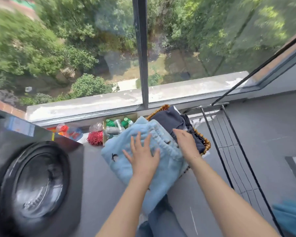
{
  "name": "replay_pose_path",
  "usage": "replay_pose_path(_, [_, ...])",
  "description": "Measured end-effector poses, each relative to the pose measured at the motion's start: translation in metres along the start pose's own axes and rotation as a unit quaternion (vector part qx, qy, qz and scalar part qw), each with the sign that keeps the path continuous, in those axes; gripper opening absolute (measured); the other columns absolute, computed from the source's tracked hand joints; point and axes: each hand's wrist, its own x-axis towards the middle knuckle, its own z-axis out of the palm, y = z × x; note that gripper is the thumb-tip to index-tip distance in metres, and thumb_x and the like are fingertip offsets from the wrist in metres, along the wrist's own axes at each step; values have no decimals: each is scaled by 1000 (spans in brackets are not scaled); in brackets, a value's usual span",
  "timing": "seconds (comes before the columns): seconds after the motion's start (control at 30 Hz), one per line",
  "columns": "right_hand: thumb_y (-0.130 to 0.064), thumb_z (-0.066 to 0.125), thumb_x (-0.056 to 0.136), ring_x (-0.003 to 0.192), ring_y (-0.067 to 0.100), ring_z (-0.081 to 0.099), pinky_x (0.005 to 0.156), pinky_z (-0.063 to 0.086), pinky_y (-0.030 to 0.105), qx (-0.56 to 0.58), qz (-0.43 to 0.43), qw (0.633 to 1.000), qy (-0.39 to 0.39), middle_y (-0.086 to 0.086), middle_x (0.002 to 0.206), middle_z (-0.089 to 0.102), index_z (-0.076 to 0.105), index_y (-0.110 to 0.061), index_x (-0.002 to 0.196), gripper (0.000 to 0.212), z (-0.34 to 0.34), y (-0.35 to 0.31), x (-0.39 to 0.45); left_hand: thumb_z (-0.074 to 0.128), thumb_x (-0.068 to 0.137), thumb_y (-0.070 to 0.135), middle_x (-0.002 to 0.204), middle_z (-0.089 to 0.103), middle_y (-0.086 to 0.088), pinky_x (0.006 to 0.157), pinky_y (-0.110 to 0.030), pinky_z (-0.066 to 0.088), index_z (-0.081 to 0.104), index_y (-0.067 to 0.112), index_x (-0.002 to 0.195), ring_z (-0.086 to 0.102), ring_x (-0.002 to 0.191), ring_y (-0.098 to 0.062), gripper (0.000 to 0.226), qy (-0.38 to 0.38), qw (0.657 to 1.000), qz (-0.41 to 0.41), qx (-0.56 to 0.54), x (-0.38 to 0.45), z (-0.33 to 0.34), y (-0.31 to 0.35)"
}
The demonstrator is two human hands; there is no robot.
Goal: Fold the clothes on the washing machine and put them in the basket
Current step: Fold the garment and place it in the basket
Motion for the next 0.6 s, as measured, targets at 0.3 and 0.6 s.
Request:
replay_pose_path(0.3, [-27,50,99,100,25,65,89,49,38,-167,-44,980,-103,10,98,73,72,-2,97,34,14,34,-4,36,84,76,155,-33,10,101,-76,-7,-7,58,144,-28,143,-32,76,-78,994,-72,43,-8,42,-30])
replay_pose_path(0.6, [-9,55,95,85,21,68,75,54,30,-72,39,966,-246,6,91,73,72,-10,95,17,-11,14,98,69,77,45,149,36,7,116,-54,5,48,44,130,20,146,-19,58,-10,934,-171,-314,42,24,-43])
